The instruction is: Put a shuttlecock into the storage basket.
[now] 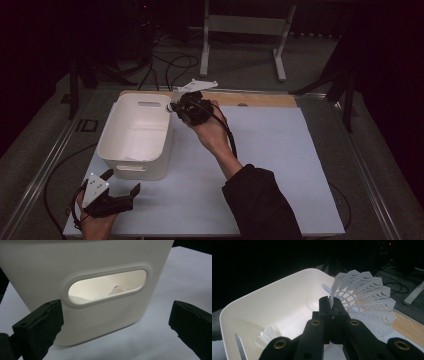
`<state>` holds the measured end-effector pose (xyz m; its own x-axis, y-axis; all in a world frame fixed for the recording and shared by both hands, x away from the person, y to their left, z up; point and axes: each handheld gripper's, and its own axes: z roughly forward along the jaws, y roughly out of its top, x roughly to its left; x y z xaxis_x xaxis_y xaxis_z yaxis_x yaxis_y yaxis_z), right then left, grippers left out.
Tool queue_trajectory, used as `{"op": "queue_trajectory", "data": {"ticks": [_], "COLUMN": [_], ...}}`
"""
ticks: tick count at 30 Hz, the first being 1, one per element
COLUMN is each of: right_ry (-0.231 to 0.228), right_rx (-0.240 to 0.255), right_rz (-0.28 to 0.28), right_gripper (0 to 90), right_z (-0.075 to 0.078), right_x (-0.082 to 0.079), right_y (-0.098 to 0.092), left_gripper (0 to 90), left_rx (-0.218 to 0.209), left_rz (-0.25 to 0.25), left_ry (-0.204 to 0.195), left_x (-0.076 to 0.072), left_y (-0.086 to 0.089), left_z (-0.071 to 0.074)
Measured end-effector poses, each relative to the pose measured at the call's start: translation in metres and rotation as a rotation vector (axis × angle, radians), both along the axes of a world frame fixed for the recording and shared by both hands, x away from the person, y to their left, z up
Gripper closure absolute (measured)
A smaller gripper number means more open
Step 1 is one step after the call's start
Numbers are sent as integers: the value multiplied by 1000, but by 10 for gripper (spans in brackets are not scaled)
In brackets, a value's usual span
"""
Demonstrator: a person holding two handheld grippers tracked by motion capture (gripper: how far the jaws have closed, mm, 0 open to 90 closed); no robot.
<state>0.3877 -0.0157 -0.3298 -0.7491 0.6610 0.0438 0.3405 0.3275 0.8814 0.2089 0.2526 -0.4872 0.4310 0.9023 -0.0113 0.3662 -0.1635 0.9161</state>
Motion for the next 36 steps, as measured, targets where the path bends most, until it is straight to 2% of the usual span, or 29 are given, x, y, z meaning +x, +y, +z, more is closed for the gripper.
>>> {"op": "queue_trajectory", "data": {"ticks": [36], "right_ry": [-16], "right_rx": [-20], "right_rz": [70], "right_gripper": [894], "right_z": [0], "right_x": [-9], "right_y": [24], "left_gripper": [1], "left_rx": [4], "left_rz": [-2], "left_ry": [1], "left_x": [0], "left_y": [0], "left_z": [0]}}
